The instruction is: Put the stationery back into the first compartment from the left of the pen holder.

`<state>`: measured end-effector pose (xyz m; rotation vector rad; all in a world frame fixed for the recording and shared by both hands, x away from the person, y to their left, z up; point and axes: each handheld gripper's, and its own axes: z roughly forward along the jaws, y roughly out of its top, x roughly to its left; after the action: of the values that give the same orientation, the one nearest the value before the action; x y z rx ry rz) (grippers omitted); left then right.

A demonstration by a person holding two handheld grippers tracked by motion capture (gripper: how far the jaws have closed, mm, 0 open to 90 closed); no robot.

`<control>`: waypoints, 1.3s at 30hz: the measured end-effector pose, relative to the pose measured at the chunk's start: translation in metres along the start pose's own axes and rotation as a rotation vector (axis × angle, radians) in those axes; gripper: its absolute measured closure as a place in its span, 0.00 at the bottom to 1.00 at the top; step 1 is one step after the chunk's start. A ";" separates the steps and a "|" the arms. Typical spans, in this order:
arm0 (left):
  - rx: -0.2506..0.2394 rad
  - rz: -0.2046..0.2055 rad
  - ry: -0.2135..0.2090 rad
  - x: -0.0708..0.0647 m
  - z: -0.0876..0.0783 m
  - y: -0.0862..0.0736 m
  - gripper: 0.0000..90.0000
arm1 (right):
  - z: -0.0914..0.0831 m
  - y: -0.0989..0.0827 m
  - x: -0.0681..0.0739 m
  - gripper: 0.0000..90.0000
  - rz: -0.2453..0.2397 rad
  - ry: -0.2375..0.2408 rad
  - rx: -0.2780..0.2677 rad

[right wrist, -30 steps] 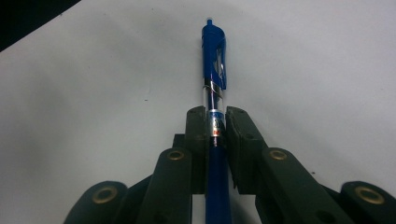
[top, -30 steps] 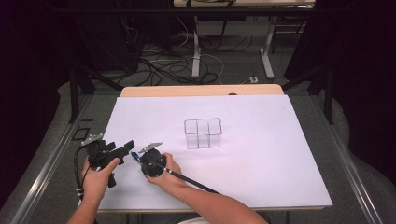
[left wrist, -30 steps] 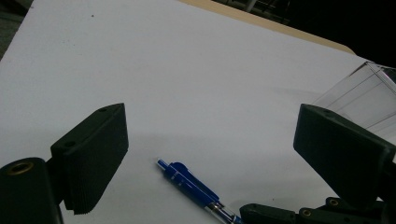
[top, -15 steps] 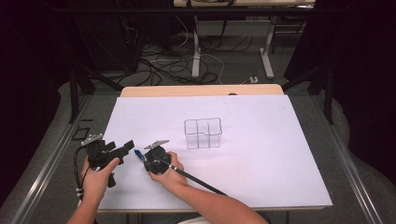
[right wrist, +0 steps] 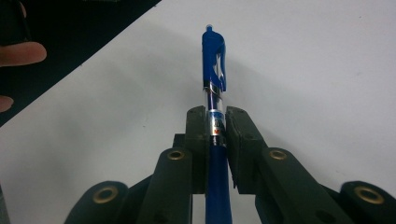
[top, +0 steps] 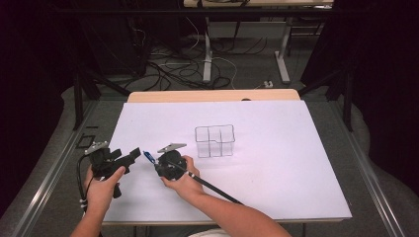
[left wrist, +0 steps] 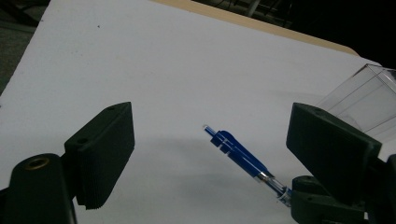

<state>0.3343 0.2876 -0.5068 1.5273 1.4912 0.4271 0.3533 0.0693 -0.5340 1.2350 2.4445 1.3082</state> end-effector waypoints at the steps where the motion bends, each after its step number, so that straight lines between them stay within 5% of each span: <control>1: 0.003 0.006 0.003 -0.001 0.000 0.000 0.17 | -0.001 0.000 -0.001 0.89 -0.004 0.001 -0.014; 10: -0.012 0.076 -0.003 -0.004 -0.003 0.004 0.19 | -0.019 0.004 -0.008 0.89 -0.038 0.004 -0.020; 21: -0.028 0.286 0.011 -0.014 -0.011 0.010 0.20 | -0.032 0.001 -0.011 0.89 -0.174 -0.002 -0.012; 25: -0.008 0.390 -0.023 -0.023 -0.013 0.011 0.23 | -0.043 0.000 -0.014 0.89 -0.224 -0.004 -0.012; 29: 0.014 0.563 -0.015 -0.036 -0.013 0.009 0.25 | -0.053 -0.002 -0.019 0.89 -0.244 0.002 0.000; 34: 0.030 0.753 -0.034 -0.052 -0.014 0.005 0.27 | -0.068 -0.005 -0.028 0.89 -0.232 0.016 0.018; 39: 0.039 0.899 -0.056 -0.070 -0.014 0.000 0.31 | -0.081 -0.007 -0.033 0.89 -0.230 0.034 0.022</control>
<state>0.3097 0.2289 -0.4757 2.1704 0.6919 0.8552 0.3357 -0.0087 -0.4972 0.9085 2.5393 1.2511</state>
